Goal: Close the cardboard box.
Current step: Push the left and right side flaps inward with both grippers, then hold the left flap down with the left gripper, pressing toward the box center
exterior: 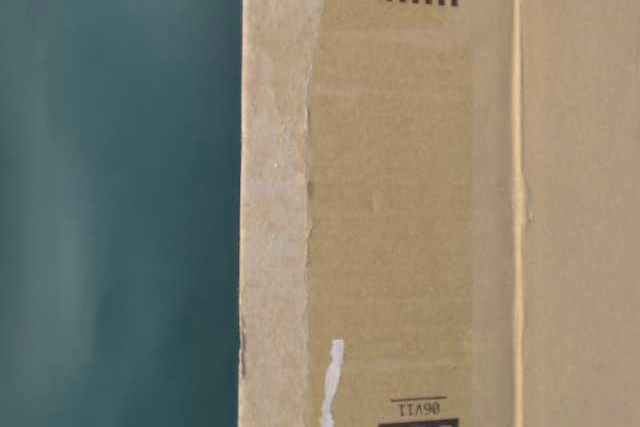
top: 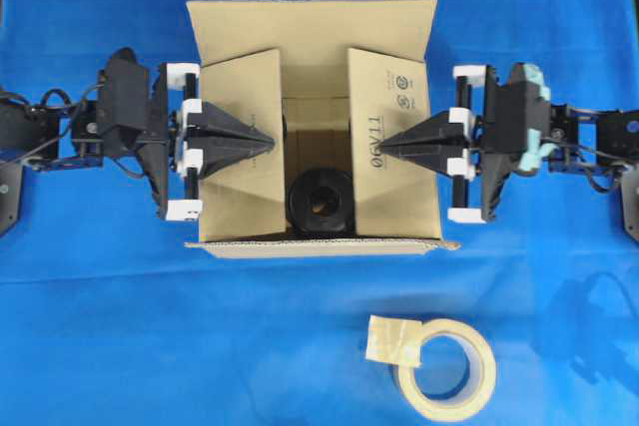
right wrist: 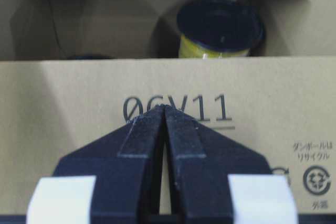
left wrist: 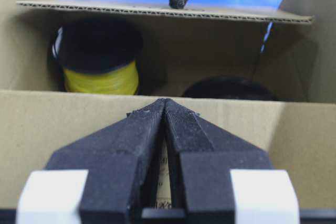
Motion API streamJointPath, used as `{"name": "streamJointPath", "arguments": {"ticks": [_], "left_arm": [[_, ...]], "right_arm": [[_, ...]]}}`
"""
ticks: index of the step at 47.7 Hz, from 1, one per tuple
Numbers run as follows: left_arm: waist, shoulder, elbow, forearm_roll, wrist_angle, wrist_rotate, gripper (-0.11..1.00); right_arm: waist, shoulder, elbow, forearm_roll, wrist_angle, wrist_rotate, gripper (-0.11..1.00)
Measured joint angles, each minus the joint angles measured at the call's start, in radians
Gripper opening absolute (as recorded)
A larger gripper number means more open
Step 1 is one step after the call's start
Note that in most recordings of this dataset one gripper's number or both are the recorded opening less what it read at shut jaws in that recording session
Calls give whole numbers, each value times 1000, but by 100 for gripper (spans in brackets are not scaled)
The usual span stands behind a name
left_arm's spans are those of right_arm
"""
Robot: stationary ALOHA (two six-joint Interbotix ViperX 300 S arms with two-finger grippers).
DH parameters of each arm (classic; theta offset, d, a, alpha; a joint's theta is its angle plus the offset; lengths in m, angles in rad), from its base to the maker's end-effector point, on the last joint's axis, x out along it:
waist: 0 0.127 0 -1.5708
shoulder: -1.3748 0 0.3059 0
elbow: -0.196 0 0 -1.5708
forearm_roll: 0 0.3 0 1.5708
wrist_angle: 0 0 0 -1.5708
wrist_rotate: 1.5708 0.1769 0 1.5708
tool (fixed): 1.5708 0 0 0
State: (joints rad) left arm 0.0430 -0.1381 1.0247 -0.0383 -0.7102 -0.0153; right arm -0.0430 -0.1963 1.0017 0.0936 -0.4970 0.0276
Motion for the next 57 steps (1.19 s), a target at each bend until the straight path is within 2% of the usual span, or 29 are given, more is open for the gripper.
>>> {"name": "streamJointPath", "arguments": {"ticks": [8,24,41,57], "left_arm": [[0,66,-17,0,3,-17,0],[6,95,-55,0,3,-17,0],[117,186,-204,0,25,14,0],[163,261,-301,0,37,29,0]], "right_arm": [[2,51,-17,6,12,0,0],[3,67,-23,12,15,2,0],[5,67,-25,14,15,2,0],[8,67,-25,14,14,2,0]]}}
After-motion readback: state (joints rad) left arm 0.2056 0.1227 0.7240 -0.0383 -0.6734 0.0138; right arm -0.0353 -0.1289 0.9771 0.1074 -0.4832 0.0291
